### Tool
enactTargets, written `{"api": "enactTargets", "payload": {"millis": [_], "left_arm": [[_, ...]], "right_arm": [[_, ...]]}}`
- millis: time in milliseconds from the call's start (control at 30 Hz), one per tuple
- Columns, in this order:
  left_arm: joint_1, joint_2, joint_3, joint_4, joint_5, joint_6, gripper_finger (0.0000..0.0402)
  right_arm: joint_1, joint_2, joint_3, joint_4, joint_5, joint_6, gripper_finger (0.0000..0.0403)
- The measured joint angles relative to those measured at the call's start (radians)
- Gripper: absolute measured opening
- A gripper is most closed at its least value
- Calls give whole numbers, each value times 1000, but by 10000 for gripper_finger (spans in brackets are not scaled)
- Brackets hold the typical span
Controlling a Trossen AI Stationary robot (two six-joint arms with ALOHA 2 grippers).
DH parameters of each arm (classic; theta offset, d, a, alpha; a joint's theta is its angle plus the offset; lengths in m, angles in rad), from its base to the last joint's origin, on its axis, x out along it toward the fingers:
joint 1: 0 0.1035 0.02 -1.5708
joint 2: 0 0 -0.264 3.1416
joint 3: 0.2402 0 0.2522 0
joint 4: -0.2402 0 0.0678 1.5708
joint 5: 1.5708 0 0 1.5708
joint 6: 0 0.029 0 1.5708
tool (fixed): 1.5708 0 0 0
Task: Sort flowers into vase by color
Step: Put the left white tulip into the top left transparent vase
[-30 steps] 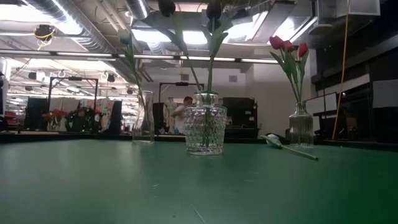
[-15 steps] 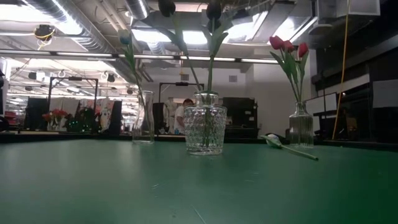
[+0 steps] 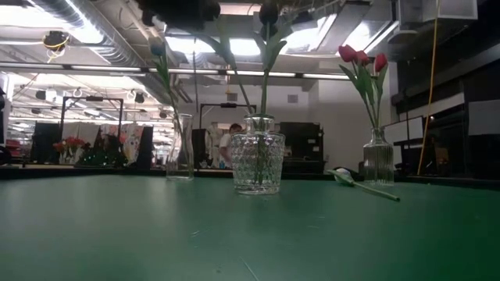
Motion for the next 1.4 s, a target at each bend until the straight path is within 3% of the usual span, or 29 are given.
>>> {"api": "enactTargets", "payload": {"millis": [300, 467, 767, 1167, 1400], "left_arm": [[-73, -6, -13, 38, -141, 139, 4], [-99, -31, -12, 106, -145, 192, 4], [-93, -25, -36, -43, -160, 69, 4], [-63, -32, -223, 134, -159, -40, 6], [24, -32, -318, 259, -66, -107, 13]], "right_arm": [[0, 0, 0, -17, 0, 0, 191], [0, 0, 0, -17, 0, 0, 191], [0, 0, 0, -23, -1, -4, 191], [0, 0, 0, -38, -19, 20, 191], [0, 0, 0, -38, -26, 23, 191]]}}
